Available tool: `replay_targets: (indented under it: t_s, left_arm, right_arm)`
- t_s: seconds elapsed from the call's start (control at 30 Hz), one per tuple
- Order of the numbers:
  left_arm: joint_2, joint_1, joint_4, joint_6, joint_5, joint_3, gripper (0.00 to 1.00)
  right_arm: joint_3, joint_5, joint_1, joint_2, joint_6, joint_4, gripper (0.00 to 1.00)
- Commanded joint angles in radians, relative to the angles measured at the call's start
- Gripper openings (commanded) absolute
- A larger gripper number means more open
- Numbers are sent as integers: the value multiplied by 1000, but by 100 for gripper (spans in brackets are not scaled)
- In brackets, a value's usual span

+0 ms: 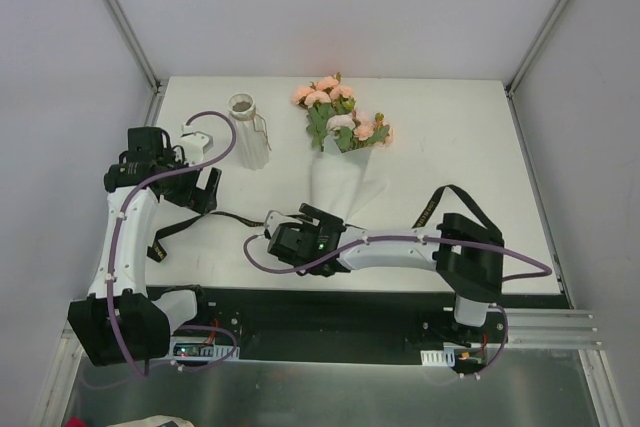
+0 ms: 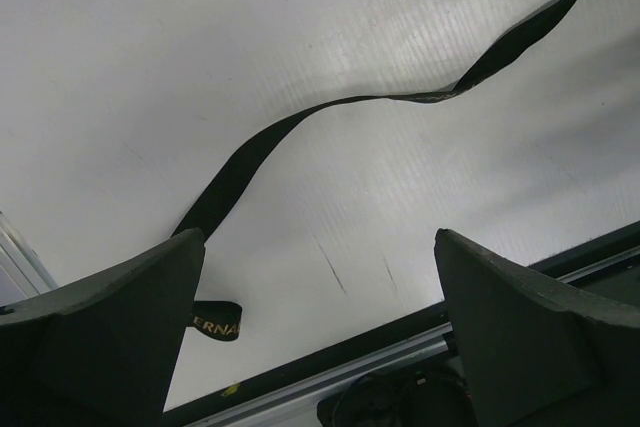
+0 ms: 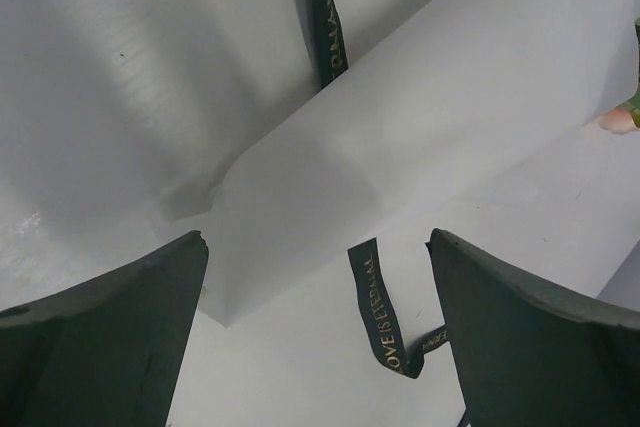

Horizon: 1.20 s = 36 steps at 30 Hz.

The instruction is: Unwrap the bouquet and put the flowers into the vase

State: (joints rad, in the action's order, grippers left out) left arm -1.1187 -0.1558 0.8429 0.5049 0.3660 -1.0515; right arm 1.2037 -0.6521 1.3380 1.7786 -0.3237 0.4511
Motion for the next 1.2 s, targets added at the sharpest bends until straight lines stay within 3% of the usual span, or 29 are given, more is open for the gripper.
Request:
replay_targets:
  t_s: [0.0,0.47,0.53,0.63,0.67,0.77,0.93,1.0,1.07,1.17]
  left_arm:
    - [30,9,-22,-2,27,13,99]
    - [54,7,-50,-2,-16,30,99]
    - [53,9,-51,-5,-12,31,99]
    - [51,7,-54,-8,-4,31,96]
    - [50,9,-54,-8,-7,30,94]
    - [48,9,-61,-11,-7,28,92]
    - [51,7,-65,-19,-7,27,93]
    - [53,7,-67,-20,-12,27,93]
    - [56,7,-70,-23,-13,27,93]
    - [59,7,-74,-25,-15,30,93]
  right_arm:
    - [60,-72,-5,53,-15,8,96]
    - [-4,-147,-13,84,-29,-68,99]
    - [-12,-165,-11,81,-38,-80,93]
    - [-30,-170,-13,61,-31,-103,74]
    - [-36,-172,-14,41,-26,-110,62]
    - [-58,-198,-16,-1,-23,-144,55]
    - [-88,-277,-31,-86,-49,-226,54]
    - [-95,-282,-45,-116,-52,-244,45]
    - [-104,-279,-68,-172,-48,-256,28]
    - [-122,-271,-77,-241,-35,-275,21]
